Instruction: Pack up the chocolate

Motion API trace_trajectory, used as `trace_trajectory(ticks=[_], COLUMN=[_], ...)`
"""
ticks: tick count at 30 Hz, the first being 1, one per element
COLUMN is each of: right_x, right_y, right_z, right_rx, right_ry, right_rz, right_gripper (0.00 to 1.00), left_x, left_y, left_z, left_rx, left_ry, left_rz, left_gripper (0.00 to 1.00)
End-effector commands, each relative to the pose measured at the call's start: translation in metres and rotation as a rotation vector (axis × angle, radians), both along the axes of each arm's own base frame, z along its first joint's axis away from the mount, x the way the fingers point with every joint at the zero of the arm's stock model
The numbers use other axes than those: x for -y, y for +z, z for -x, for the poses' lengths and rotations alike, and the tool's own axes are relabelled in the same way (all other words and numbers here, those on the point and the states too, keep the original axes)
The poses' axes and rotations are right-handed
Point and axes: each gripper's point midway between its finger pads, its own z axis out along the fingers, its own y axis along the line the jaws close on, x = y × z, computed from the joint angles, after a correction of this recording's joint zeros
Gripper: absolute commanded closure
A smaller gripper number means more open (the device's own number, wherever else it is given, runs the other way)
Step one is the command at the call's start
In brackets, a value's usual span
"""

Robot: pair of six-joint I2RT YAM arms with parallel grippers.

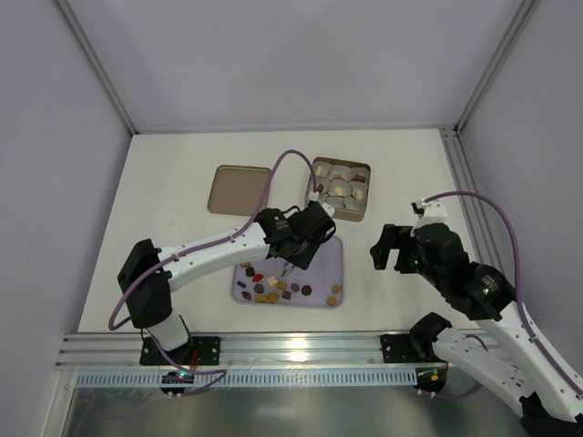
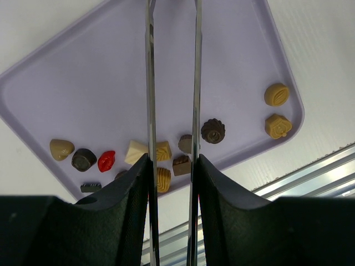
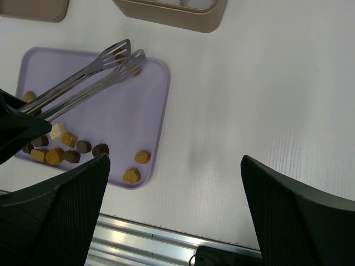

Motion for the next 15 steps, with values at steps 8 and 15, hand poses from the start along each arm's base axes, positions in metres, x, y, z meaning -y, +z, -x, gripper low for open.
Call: trace_trajectory(ticks=[8,15], right_x=[-0.0014,-0.0020], right_y=[0.0054,0.0050], right_z=[-0.0033,-0.0037], right_rx=[0.023,0.022], right_ry=[-0.004,-0.003], right_rz=[-0.015,-0.017], right_gripper=[0.00,0.00], left_x=[0.0004,-0.0032], left_y=[0.0009,-0.0016], left_z=[0.0040,0.0075], left_rx=[0.005,0.001], left_ry=[0.015,0.018], left_rz=[0.024,0.016], left_gripper=[0.64,0.64])
